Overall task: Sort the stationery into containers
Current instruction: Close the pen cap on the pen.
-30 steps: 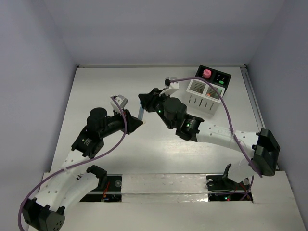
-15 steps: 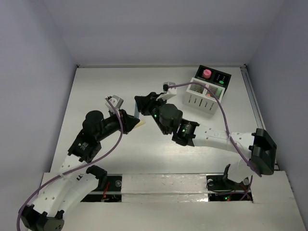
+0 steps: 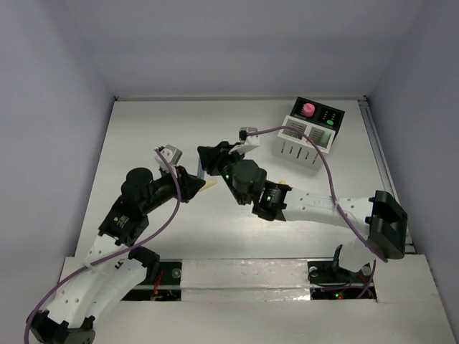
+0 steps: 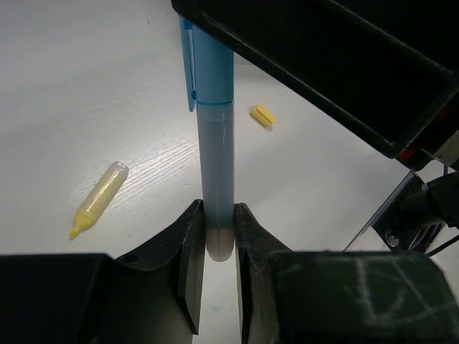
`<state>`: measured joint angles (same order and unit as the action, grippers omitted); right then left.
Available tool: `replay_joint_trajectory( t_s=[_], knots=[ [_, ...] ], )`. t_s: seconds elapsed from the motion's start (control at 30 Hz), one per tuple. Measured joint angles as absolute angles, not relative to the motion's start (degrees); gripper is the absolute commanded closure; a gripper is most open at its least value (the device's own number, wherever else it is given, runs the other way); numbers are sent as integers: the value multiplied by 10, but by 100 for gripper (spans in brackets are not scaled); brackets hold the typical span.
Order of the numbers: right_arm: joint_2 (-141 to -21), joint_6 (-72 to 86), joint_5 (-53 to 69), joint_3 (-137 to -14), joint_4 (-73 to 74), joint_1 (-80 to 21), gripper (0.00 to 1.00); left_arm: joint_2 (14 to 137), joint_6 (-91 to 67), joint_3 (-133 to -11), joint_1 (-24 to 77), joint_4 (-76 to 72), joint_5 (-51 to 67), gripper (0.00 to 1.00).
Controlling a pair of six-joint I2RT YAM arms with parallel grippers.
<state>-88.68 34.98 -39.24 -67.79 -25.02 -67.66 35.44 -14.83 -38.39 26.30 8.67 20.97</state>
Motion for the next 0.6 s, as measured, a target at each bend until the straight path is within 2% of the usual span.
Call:
replay_joint_trajectory(
  t_s=[0.6],
  knots=[
    [-912,444,-408,-630,-218,-716,100,355,-148,-382,270,231,210,100]
  ],
)
